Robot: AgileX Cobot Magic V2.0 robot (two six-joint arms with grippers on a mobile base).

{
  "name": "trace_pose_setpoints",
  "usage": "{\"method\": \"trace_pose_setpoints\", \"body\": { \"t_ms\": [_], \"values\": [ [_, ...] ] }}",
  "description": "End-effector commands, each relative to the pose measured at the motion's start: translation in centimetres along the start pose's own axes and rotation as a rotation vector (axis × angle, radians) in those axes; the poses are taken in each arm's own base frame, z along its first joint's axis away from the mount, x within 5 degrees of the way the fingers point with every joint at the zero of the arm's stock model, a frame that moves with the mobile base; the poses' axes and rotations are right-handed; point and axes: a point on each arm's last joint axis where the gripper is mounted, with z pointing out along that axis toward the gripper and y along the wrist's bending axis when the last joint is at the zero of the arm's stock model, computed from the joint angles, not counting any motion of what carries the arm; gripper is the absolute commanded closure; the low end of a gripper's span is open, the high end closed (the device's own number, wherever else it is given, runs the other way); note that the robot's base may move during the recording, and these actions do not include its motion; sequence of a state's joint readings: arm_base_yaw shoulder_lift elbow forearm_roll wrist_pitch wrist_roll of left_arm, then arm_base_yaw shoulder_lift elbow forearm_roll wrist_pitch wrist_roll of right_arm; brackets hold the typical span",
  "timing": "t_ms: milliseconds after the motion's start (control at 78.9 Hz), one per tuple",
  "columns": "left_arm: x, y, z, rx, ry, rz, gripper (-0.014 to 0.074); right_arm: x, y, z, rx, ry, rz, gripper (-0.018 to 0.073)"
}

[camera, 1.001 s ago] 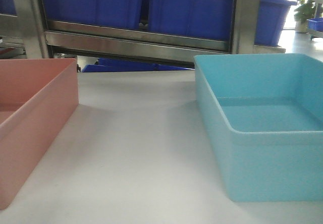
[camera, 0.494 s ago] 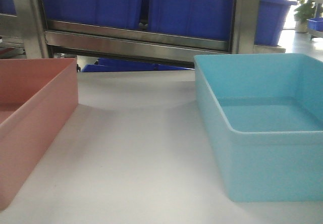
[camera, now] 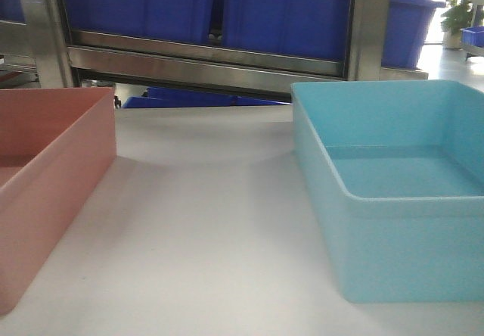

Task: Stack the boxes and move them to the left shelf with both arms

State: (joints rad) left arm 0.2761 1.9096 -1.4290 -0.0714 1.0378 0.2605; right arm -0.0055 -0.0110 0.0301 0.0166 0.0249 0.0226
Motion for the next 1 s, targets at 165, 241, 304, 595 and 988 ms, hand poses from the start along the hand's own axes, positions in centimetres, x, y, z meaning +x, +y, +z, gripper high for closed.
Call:
{"method": "trace_pose_setpoints", "body": {
  "t_ms": [165, 241, 304, 595, 988],
  "values": [
    [0.1, -1.1, -7.1, 0.038, -0.067, -0.046, 0.0598, -1.8, 0.0, -0.3, 0.001, -0.134, -0.003, 0.0510],
    [0.3, -2.1, -8.8, 0.039, -0.102, -0.065, 0.0598, -1.8, 0.0, -0.3, 0.001, -0.134, -0.003, 0.0510],
    [0.7, -3.3, -10.1, 0.056, -0.130, -0.050, 0.0597, -1.8, 0.0, -0.3, 0.001, -0.134, -0.003, 0.0510],
    [1.3, -9.9, -12.9, 0.264, -0.201, -0.096, 0.0597, -1.8, 0.0, -0.3, 0.001, -0.134, -0.003, 0.0510],
    [3.5, -19.9, -8.1, 0.351, -0.168, -0.114, 0.0597, -1.8, 0.0, -0.3, 0.001, -0.134, -0.003, 0.0510]
  ]
}}
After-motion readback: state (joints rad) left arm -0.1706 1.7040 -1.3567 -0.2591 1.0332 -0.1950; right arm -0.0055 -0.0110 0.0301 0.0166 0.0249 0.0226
